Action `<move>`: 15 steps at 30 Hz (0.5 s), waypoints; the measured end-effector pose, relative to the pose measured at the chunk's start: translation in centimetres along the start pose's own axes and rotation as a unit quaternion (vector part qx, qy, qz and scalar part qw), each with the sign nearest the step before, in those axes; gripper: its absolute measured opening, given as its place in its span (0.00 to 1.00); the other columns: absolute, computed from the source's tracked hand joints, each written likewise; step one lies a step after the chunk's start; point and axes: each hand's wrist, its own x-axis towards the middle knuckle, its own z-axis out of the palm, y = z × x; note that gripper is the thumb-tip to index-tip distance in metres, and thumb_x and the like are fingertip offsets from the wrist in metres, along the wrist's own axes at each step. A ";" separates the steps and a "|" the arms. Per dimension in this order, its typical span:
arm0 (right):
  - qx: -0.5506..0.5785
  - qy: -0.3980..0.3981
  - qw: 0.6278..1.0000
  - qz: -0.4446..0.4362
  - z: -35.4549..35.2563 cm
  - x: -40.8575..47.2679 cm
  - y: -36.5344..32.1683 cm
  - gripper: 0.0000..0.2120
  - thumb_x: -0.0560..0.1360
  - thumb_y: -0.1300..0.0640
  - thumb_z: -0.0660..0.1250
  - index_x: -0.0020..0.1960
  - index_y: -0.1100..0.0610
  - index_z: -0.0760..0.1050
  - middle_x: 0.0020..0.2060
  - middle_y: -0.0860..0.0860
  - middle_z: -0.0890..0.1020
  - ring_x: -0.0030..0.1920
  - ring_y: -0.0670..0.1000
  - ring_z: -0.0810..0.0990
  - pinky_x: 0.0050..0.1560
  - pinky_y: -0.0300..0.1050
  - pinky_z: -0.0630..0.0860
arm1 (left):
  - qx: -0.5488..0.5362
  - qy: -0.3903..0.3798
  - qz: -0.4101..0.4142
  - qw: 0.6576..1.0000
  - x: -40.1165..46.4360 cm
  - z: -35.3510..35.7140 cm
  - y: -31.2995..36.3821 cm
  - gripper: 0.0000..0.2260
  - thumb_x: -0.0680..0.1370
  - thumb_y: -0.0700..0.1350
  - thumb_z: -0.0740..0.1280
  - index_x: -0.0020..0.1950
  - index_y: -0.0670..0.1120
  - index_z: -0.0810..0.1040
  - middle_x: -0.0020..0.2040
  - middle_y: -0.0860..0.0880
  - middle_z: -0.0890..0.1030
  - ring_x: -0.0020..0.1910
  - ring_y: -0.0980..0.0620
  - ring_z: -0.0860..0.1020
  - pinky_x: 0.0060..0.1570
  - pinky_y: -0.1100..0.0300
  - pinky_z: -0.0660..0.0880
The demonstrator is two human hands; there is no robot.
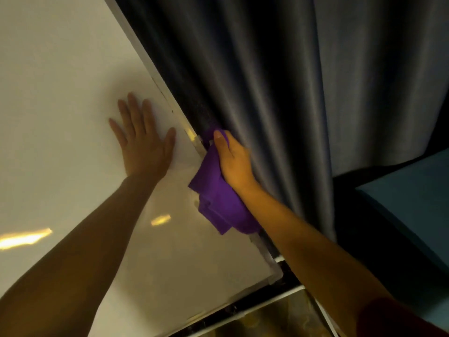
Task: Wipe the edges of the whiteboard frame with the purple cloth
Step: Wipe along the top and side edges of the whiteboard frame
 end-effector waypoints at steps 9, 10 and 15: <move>0.019 0.108 0.989 0.096 -1.8 -4.2 4.3 0.07 0.78 0.38 0.60 0.50 0.24 0.73 0.43 0.22 0.77 0.50 0.33 0.77 0.42 0.19 0.69 | -0.007 -0.015 -0.051 0.999 -0.4 -1.1 2.8 0.36 0.84 0.64 0.49 0.84 0.42 0.47 0.84 0.39 0.47 0.83 0.36 0.45 0.78 0.31 0.47; 0.002 0.086 0.990 0.116 -2.7 -4.9 5.4 0.08 0.79 0.39 0.59 0.54 0.30 0.75 0.47 0.25 0.78 0.53 0.39 0.78 0.42 0.18 0.67 | -0.008 -0.014 -0.045 0.999 -0.4 -1.1 2.6 0.36 0.84 0.64 0.50 0.84 0.42 0.47 0.84 0.39 0.47 0.83 0.36 0.45 0.78 0.31 0.47; 0.005 0.001 0.986 0.169 -5.4 -6.6 9.4 0.25 0.81 0.42 0.54 0.69 0.58 0.71 0.66 0.54 0.76 0.63 0.47 0.74 0.50 0.16 0.61 | -0.013 -0.016 -0.036 0.999 -0.5 -1.2 2.6 0.38 0.83 0.65 0.48 0.83 0.41 0.47 0.84 0.37 0.47 0.83 0.34 0.45 0.78 0.30 0.47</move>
